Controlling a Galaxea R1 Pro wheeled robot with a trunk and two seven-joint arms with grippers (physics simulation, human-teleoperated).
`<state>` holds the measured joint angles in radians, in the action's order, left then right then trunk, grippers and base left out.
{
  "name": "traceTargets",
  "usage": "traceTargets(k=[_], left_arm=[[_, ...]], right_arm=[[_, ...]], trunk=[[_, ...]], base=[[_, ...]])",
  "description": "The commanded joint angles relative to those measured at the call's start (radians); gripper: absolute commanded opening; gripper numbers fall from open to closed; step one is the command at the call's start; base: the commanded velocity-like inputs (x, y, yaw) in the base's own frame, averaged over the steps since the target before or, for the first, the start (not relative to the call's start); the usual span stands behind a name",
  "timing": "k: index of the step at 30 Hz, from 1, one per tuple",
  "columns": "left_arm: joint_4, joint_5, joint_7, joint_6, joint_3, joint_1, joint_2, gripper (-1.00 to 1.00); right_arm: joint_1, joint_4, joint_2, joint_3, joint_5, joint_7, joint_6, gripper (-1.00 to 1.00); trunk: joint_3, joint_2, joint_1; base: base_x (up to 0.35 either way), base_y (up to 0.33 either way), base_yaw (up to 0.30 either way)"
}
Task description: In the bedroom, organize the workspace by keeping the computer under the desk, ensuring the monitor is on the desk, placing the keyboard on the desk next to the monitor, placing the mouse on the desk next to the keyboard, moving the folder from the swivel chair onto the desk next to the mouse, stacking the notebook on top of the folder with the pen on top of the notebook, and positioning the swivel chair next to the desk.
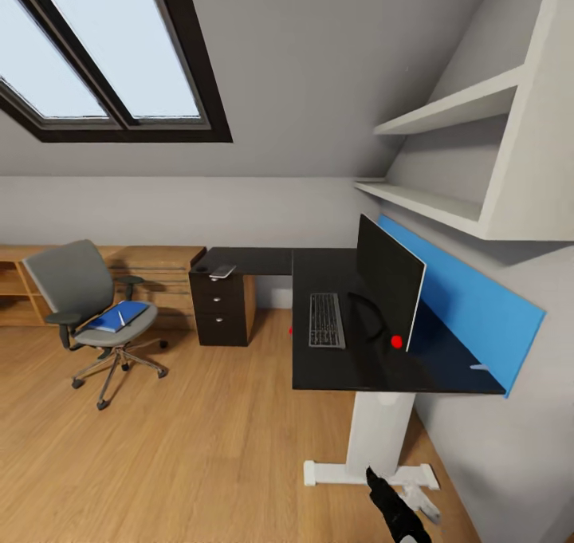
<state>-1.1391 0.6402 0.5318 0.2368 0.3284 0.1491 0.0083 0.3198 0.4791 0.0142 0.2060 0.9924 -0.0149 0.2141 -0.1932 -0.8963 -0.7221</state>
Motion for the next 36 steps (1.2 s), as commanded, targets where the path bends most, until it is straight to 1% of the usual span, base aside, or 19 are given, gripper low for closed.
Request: traceTargets(k=[1,4,5,10,15,20,32,36], left_arm=[[-0.003,0.006,0.007,0.002,0.002,0.0,0.001,1.0],[-0.004,0.006,0.008,0.001,0.002,0.0,0.001,1.0],[-0.005,0.006,0.008,0.001,0.002,0.0,0.001,1.0],[-0.005,0.006,0.008,0.0,0.002,0.0,0.001,1.0],[-0.005,0.006,0.008,0.0,0.001,0.0,0.001,1.0],[-0.004,0.006,0.008,-0.001,0.001,0.0,0.001,1.0],[-0.004,0.006,0.008,-0.002,0.001,0.0,0.001,1.0],[-0.004,0.006,0.008,-0.002,0.001,0.0,0.001,1.0]], right_arm=[[0.001,-0.045,0.001,0.015,-0.04,-0.003,0.059,1.0],[0.001,-0.115,0.001,0.021,-0.094,-0.004,0.133,1.0],[0.001,-0.156,0.0,0.023,-0.114,-0.005,0.177,1.0],[0.001,-0.236,0.001,0.023,-0.139,-0.006,0.261,1.0],[0.001,-0.273,0.001,0.023,-0.148,-0.006,0.295,1.0],[0.001,-0.285,0.0,0.026,-0.154,-0.003,0.328,1.0],[0.001,-0.289,0.0,0.027,-0.155,-0.002,0.343,1.0],[0.001,-0.289,0.0,0.027,-0.154,-0.002,0.344,1.0]], trunk=[[0.002,0.006,0.004],[0.011,0.027,0.015],[0.015,0.034,0.019],[0.03,0.069,0.038],[0.046,0.104,0.057],[0.062,0.139,0.077],[0.099,0.223,0.123],[0.099,0.223,0.123]], base=[[-0.008,-0.003,0.0],[-0.005,-0.002,0.0],[-0.003,-0.001,0.0],[-0.001,0.0,0.0],[0.0,0.0,0.0],[0.0,0.0,0.0],[0.0,0.0,0.0],[0.0,0.0,0.0]])
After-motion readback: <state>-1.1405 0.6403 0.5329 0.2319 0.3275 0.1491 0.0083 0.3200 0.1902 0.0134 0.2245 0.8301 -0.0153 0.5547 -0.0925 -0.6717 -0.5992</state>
